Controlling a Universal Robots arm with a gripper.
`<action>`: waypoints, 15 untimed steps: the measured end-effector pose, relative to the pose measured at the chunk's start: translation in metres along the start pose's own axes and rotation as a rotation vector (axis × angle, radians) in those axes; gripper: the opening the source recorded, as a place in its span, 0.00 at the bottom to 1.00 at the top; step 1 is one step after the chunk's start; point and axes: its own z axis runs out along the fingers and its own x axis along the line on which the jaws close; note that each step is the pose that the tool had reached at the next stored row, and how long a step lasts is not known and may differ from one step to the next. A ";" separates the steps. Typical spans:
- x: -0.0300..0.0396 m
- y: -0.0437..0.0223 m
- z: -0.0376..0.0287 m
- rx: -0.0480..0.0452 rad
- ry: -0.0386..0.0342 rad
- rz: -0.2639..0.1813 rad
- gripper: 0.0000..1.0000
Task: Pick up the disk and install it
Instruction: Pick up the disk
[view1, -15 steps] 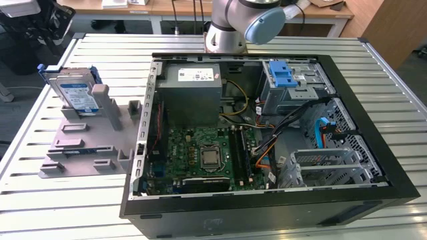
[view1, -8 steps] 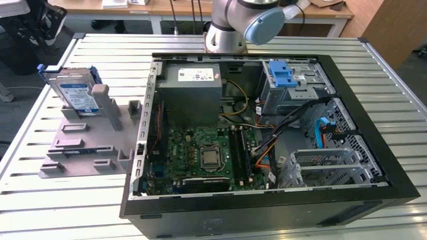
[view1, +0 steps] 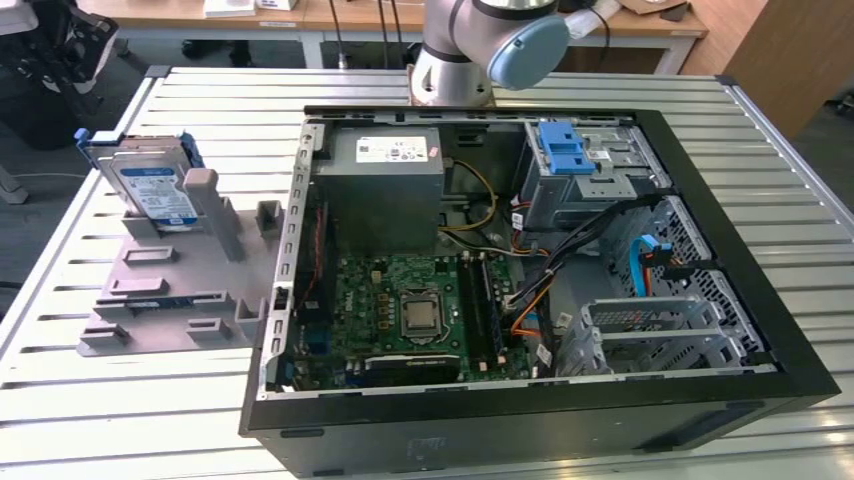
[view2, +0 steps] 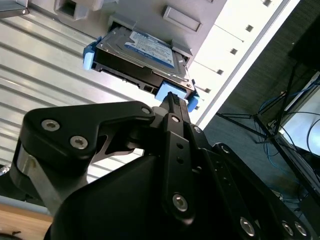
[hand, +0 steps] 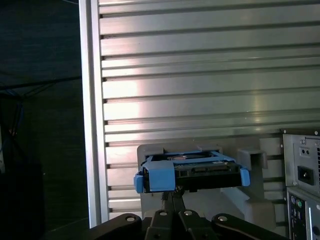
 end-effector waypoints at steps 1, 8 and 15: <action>0.0000 0.0000 0.0000 0.0001 0.0000 0.000 0.10; 0.0000 0.0000 0.0000 0.0001 0.0000 0.000 0.10; 0.0000 0.0000 0.0001 0.0016 0.0027 -0.075 0.10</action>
